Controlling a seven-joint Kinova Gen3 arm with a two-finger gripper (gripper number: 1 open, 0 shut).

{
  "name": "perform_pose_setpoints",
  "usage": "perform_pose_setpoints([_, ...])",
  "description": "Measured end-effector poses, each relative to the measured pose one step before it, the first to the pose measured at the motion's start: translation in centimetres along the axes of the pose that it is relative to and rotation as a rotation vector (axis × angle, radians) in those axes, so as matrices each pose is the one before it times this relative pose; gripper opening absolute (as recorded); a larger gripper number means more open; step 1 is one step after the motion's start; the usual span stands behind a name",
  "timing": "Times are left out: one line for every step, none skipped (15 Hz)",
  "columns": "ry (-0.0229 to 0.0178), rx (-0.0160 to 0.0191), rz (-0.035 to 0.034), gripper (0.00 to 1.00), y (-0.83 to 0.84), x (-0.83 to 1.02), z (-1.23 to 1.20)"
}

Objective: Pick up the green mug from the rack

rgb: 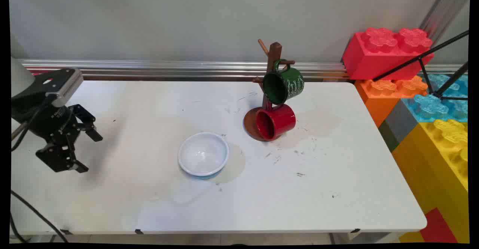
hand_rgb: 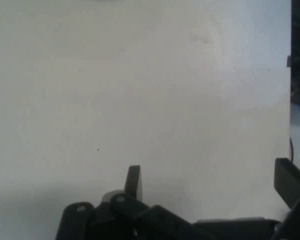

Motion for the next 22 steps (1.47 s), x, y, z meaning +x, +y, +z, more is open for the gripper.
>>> perform_pose_setpoints([0.01322, -0.00242, -0.00788, 1.00, 0.065, 0.059, 0.095])
perform_pose_setpoints([0.01888, -0.00262, -0.00969, 1.00, 0.059, 0.173, 0.079])
perform_pose_setpoints([0.02191, -0.00328, -0.00953, 1.00, 0.035, 0.242, 0.057])
perform_pose_setpoints([0.01811, -0.00169, -0.00679, 1.00, 0.003, 0.236, 0.040])
perform_pose_setpoints([0.01207, -0.00065, -0.00422, 1.00, -0.015, 0.178, 0.025])
perform_pose_setpoints([0.01800, -0.00048, -0.00567, 1.00, -0.042, 0.231, 0.029])
perform_pose_setpoints([0.02083, 0.00037, -0.00577, 1.00, -0.075, 0.249, 0.007])
perform_pose_setpoints([0.02464, 0.00020, -0.00576, 1.00, -0.107, 0.334, -0.005])
perform_pose_setpoints([0.02921, 0.00053, -0.00606, 1.00, -0.113, 0.405, -0.014])
perform_pose_setpoints([0.03872, 0.00042, -0.00636, 1.00, -0.167, 0.609, -0.044])
perform_pose_setpoints([0.04505, 0.00259, -0.00845, 1.00, -0.163, 0.701, -0.056])
perform_pose_setpoints([0.05264, 0.00274, -0.00908, 1.00, -0.192, 0.890, -0.041])
perform_pose_setpoints([0.04627, 0.00205, -0.00846, 1.00, -0.143, 0.793, 0.000])
perform_pose_setpoints([0.05389, 0.00006, -0.00844, 1.00, -0.183, 0.993, 0.071])
perform_pose_setpoints([0.04452, -0.00002, -0.00726, 1.00, -0.102, 0.782, 0.081])
perform_pose_setpoints([0.04940, -0.00045, -0.00791, 1.00, -0.084, 0.831, 0.121])
perform_pose_setpoints([0.04351, -0.00068, -0.00562, 1.00, -0.072, 0.735, 0.178])
perform_pose_setpoints([0.03242, -0.00048, -0.00406, 1.00, -0.039, 0.526, 0.171])
perform_pose_setpoints([0.01970, -0.00018, -0.00260, 1.00, -0.015, 0.304, 0.115])
perform_pose_setpoints([0.02724, -0.00018, -0.00313, 1.00, -0.025, 0.425, 0.176])
perform_pose_setpoints([0.01487, 0.00012, -0.00126, 1.00, 0.012, 0.232, 0.135])
perform_pose_setpoints([0.02290, 0.00060, -0.00126, 1.00, 0.032, 0.360, 0.268])
